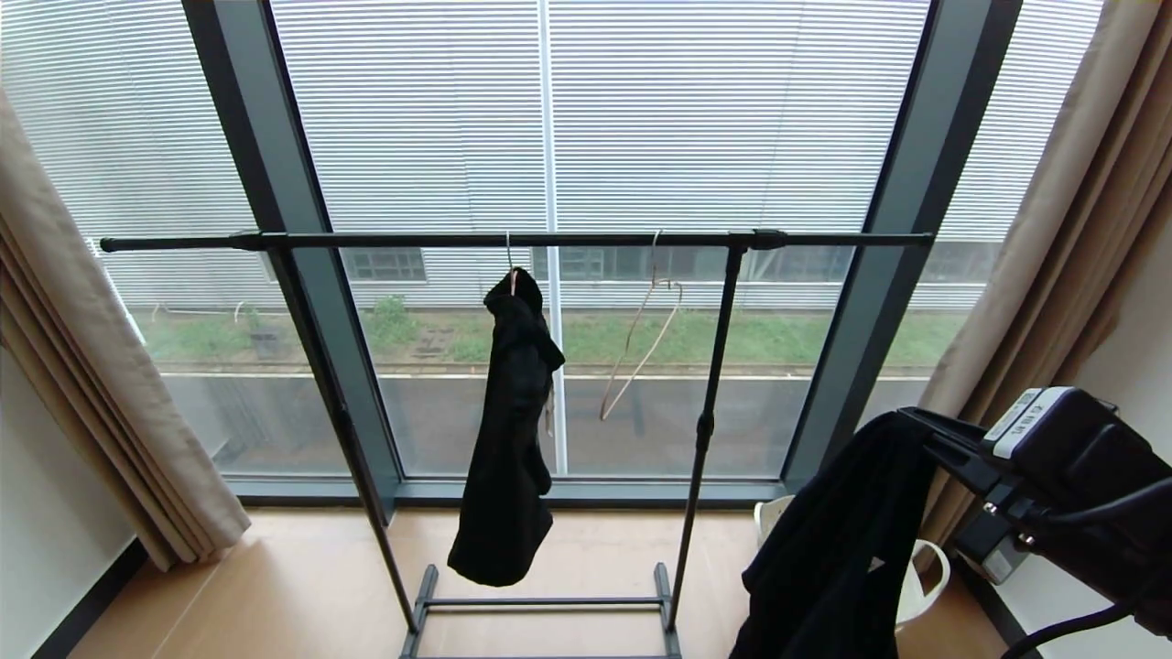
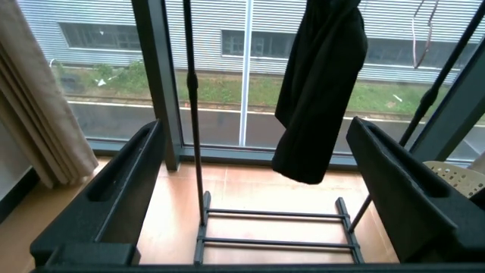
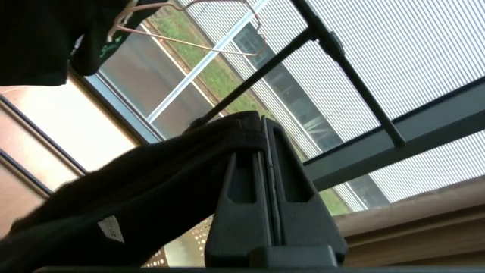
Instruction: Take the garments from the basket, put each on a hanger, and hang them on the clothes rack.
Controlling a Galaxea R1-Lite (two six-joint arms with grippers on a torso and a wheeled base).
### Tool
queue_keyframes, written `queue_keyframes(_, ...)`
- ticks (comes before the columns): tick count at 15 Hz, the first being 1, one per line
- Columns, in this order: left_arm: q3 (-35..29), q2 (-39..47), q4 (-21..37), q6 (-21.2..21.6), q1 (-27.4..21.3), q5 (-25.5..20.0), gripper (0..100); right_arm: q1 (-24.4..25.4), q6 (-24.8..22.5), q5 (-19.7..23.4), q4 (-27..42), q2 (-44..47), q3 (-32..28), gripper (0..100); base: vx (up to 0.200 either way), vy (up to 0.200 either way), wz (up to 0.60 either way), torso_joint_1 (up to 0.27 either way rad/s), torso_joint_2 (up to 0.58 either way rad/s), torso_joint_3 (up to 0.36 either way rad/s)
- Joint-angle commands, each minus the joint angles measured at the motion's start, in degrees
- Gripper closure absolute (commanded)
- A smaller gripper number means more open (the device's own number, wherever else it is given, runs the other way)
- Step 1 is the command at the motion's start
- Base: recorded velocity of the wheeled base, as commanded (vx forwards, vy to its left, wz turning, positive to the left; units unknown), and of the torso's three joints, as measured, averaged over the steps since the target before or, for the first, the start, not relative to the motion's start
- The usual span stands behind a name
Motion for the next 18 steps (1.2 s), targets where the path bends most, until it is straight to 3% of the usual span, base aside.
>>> queue_keyframes(1, 0.01, 0.07, 0.00, 0.03, 0.06, 0.02, 0, -0.01, -0.03, -0.01, 0.06, 0.13, -0.02, 100, -0.200, 0.000, 0.00, 0.007, 0.00, -0.002)
queue_keyframes(8, 0.01, 0.07, 0.00, 0.29, 0.06, -0.07, 0, -0.01, -0.03, 0.08, 0.14, 0.31, 1.03, 100, -0.029, 0.000, 0.00, 0.000, 0.00, 0.001)
queue_keyframes(11, 0.01, 0.07, 0.35, 2.14, -0.11, -1.39, 0, -0.01, -0.03, 4.56, 0.58, 0.48, 2.35, 100, 0.000, 0.000, 0.00, 0.000, 0.00, 0.000)
queue_keyframes(13, -0.26, 7.37, 0.53, 4.86, -1.78, -8.24, 0, -0.45, 0.14, 4.47, 0.67, 3.03, 2.79, 100, 0.000, 0.000, 0.00, 0.000, 0.00, 0.000)
queue_keyframes(16, -0.35, 24.42, 0.44, 9.43, -4.86, -9.38, 0, -1.42, 1.55, 4.82, 0.85, 6.19, 3.49, 100, 0.000, 0.000, 0.00, 0.000, 0.00, 0.000)
queue_keyframes(18, -0.43, 30.75, 0.09, 9.25, -9.08, -11.05, 0, -0.80, 9.20, 4.82, 0.41, 8.57, 3.58, 100, 0.000, 0.000, 0.00, 0.000, 0.00, 0.000)
